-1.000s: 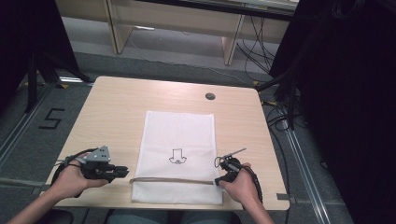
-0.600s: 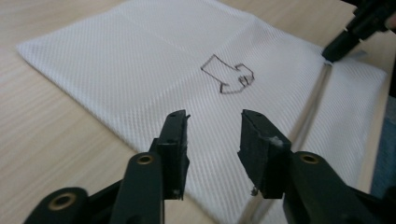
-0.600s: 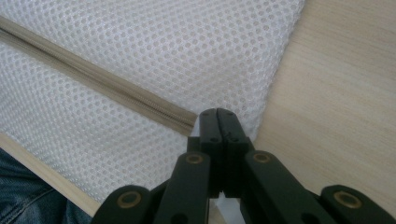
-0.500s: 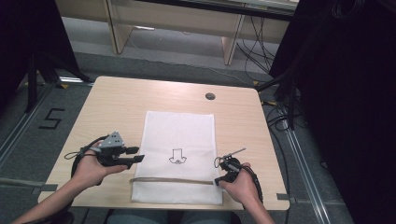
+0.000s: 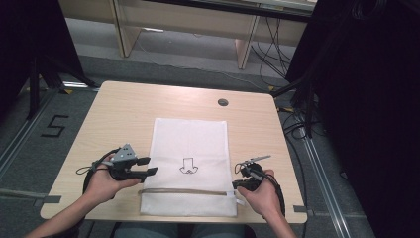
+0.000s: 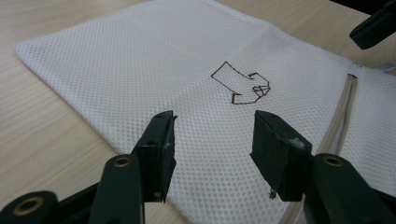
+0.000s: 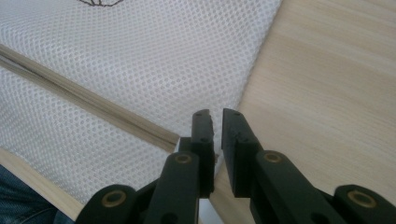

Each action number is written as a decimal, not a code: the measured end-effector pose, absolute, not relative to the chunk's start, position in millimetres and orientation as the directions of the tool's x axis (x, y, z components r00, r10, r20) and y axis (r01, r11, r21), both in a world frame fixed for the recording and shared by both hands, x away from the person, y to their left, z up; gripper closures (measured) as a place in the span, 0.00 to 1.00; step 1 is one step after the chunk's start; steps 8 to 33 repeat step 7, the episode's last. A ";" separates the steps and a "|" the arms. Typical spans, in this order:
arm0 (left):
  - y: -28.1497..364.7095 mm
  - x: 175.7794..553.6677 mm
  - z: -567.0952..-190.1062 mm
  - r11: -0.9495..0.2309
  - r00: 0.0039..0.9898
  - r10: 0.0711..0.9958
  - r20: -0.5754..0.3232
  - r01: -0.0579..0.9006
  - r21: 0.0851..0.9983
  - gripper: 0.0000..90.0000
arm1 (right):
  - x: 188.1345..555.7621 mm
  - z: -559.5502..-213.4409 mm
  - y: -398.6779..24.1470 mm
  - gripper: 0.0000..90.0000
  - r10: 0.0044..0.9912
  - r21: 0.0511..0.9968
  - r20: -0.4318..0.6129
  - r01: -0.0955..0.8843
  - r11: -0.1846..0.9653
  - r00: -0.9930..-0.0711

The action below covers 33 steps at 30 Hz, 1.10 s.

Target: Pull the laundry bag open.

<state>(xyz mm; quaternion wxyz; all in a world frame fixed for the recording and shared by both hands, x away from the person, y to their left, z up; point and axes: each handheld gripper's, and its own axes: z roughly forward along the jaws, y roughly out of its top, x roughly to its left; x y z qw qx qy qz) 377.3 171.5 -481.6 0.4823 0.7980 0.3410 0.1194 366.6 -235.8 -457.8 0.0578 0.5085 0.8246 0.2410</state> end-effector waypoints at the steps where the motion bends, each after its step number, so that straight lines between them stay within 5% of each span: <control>1: 173.3 378.0 -481.2 -0.298 0.733 0.667 -0.133 0.426 0.854 0.54 | 366.8 -457.2 -237.3 0.93 0.869 0.458 0.147 0.811 0.364 -0.473; 33: 180.2 380.7 -480.1 -0.277 0.708 0.695 -0.128 0.428 0.861 0.54 | 366.9 -455.4 -241.7 0.93 0.874 0.469 0.157 0.813 0.344 -0.461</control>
